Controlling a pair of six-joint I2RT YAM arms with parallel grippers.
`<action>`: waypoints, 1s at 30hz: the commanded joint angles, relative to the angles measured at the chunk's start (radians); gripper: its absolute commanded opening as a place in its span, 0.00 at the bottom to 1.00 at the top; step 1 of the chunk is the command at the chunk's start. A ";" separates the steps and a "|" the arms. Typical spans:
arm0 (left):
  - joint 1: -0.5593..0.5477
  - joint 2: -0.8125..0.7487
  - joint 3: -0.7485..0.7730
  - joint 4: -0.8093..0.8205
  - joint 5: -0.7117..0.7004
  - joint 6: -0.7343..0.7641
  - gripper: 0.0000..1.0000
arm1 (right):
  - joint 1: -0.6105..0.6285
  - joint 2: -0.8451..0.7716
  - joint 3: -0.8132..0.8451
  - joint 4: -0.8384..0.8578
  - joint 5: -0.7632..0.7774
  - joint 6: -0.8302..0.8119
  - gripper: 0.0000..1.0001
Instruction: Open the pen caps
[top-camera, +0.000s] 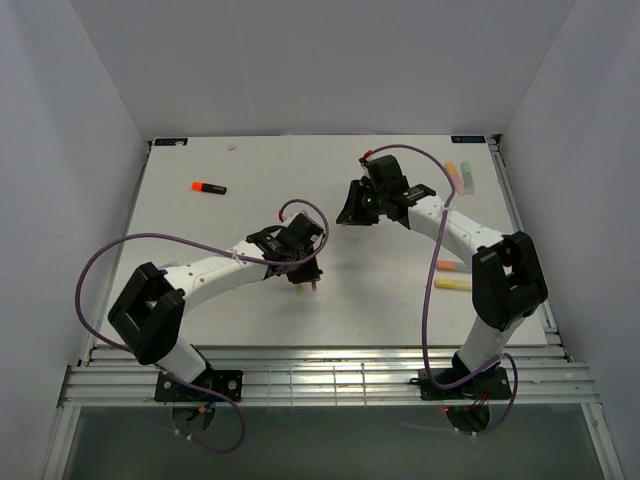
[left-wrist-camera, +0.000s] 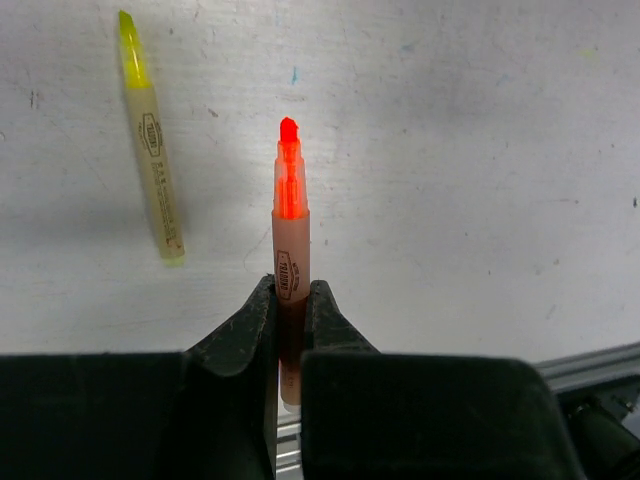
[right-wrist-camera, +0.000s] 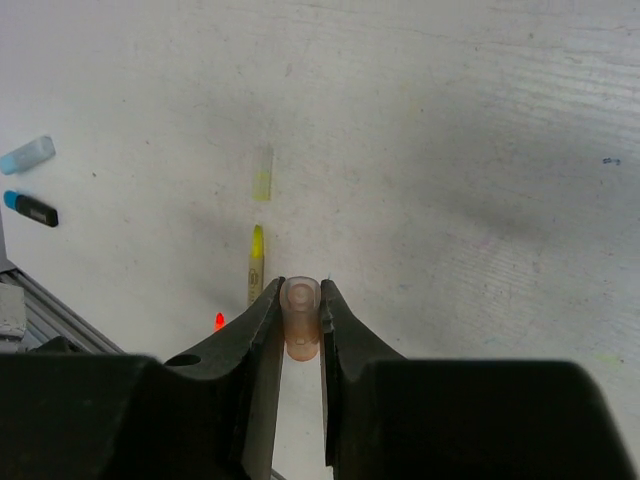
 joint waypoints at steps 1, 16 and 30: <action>-0.020 0.074 0.093 -0.129 -0.172 -0.057 0.00 | -0.004 -0.037 -0.013 0.024 0.050 -0.034 0.08; -0.045 0.263 0.174 -0.184 -0.302 -0.123 0.00 | -0.044 -0.187 -0.194 0.091 0.056 -0.027 0.08; -0.049 0.317 0.157 -0.126 -0.275 -0.051 0.05 | -0.048 -0.212 -0.237 0.132 0.035 -0.024 0.08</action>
